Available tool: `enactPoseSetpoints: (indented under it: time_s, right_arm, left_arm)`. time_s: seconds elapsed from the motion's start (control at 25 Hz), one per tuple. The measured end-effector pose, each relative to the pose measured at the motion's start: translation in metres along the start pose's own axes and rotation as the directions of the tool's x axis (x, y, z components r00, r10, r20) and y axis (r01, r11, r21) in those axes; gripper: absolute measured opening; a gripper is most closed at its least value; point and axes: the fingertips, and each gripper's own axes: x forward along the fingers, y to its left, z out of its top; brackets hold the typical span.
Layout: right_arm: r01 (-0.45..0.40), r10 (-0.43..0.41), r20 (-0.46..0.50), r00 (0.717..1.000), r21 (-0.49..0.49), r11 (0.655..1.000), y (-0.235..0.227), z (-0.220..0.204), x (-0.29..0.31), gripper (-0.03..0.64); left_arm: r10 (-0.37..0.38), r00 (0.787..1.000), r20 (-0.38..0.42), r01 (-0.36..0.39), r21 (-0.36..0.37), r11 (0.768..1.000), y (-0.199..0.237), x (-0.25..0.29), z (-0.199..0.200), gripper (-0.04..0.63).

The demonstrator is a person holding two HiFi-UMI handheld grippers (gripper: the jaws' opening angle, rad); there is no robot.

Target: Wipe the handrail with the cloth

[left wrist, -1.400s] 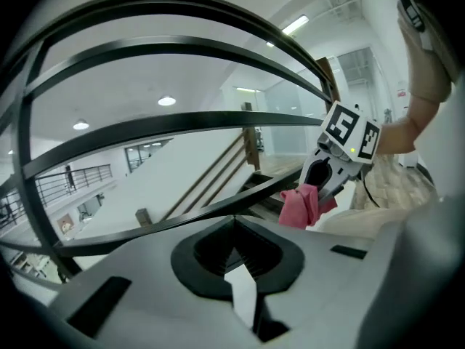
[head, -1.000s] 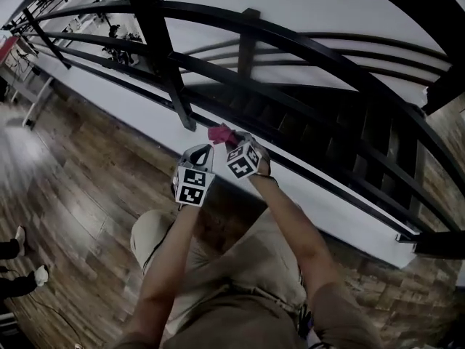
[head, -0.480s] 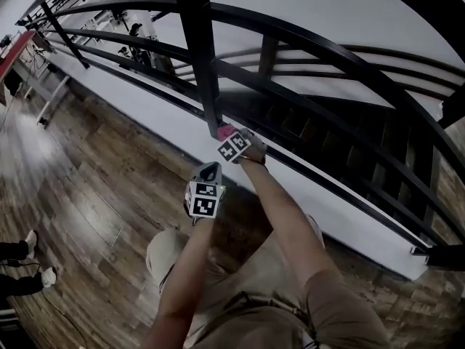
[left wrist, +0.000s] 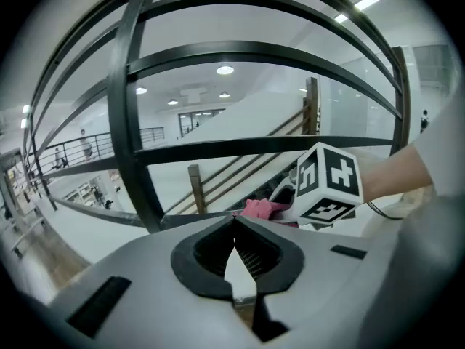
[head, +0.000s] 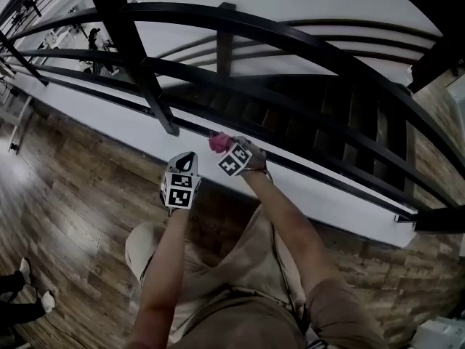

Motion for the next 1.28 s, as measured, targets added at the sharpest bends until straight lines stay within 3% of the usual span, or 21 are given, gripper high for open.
enactPoseSetpoints:
  time_s: [0.12,0.28,0.48,0.72,0.96,1.12,1.28]
  right_arm:
    - [-0.022,0.024,-0.032,0.999,0.066,0.998,-0.022,-0.051,-0.024,0.098]
    - [-0.032,0.045,-0.097,0.994,0.13,0.991,-0.045,-0.114,-0.051,0.097]
    - [-0.031,0.059,-0.135,0.989,0.199,0.98,-0.07,-0.192,-0.089,0.095]
    - [0.038,0.022,-0.188,0.982,0.311,0.95,-0.112,-0.311,-0.149,0.095]
    - [0.143,-0.025,-0.263,0.965,0.441,0.886,-0.151,-0.438,-0.215,0.095]
    - [0.278,-0.13,-0.327,0.936,0.46,0.843,-0.184,-0.542,-0.269,0.095]
    - [0.416,-0.217,-0.415,0.883,0.482,0.771,-0.217,-0.647,-0.32,0.094]
  left_arm:
    - [-0.077,0.997,0.009,0.075,0.096,0.993,-0.041,0.022,0.015,0.015]
    - [-0.221,0.975,-0.011,0.219,0.174,0.96,-0.114,0.052,0.027,0.015]
    - [-0.388,0.921,-0.032,0.383,0.261,0.886,-0.225,0.065,0.051,0.015]
    - [-0.516,0.853,-0.08,0.511,0.334,0.792,-0.345,0.064,0.064,0.015]
    - [-0.643,0.765,-0.03,0.589,0.434,0.681,-0.461,0.051,0.12,0.015]
    - [-0.729,0.681,-0.062,0.673,0.444,0.591,-0.548,0.044,0.148,0.015]
    - [-0.772,0.63,-0.083,0.722,0.427,0.544,-0.61,0.042,0.166,0.015]
